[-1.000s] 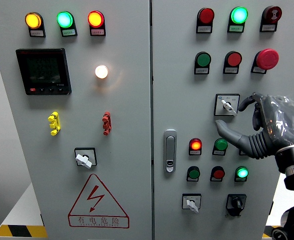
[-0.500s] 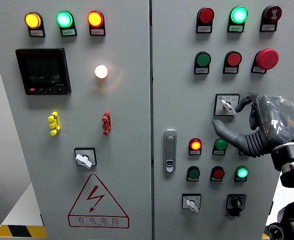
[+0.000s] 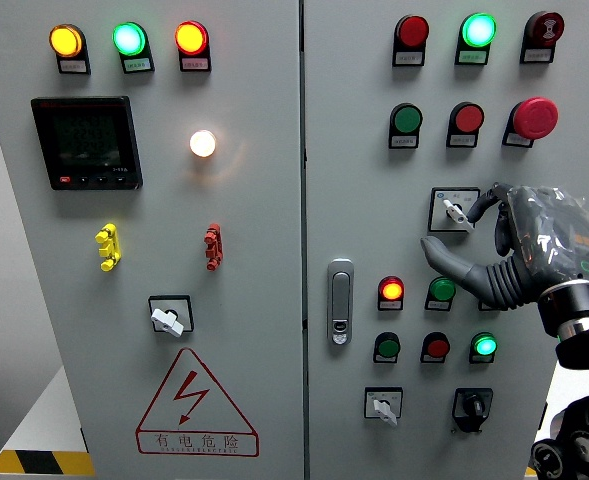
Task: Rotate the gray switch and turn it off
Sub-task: 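Twist the right hand to rotate the white switch handle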
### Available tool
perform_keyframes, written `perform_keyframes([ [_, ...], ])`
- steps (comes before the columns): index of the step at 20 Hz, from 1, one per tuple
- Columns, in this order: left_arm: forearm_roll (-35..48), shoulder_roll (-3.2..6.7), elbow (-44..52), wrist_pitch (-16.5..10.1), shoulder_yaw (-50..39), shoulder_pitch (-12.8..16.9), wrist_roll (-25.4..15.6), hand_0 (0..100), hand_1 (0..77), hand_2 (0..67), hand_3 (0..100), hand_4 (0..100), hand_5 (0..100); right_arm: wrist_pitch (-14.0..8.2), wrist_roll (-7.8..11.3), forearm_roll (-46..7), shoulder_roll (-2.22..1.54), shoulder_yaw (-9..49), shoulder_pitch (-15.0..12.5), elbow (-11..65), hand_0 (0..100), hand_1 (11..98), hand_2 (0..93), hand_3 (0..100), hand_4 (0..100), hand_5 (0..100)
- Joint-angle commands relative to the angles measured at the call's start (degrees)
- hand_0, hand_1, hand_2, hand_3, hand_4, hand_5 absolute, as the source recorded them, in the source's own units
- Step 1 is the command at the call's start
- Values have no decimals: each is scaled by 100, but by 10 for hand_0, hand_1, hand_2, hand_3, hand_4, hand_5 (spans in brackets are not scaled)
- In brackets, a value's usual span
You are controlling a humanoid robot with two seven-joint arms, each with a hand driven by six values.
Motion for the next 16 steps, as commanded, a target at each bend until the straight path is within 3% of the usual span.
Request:
perform_keyframes([
  [1, -3, 1, 2, 0, 0, 2, 7, 0, 0, 129, 183, 94, 120, -3, -26, -19, 1, -11, 13, -19, 0, 394, 588, 1000, 895, 1000],
  [16, 5, 1, 2, 0, 0, 2, -2, 0, 0, 130, 183, 94, 120, 6, -70, -124, 10, -28, 162, -186, 0, 369, 624, 1000, 899, 1000],
])
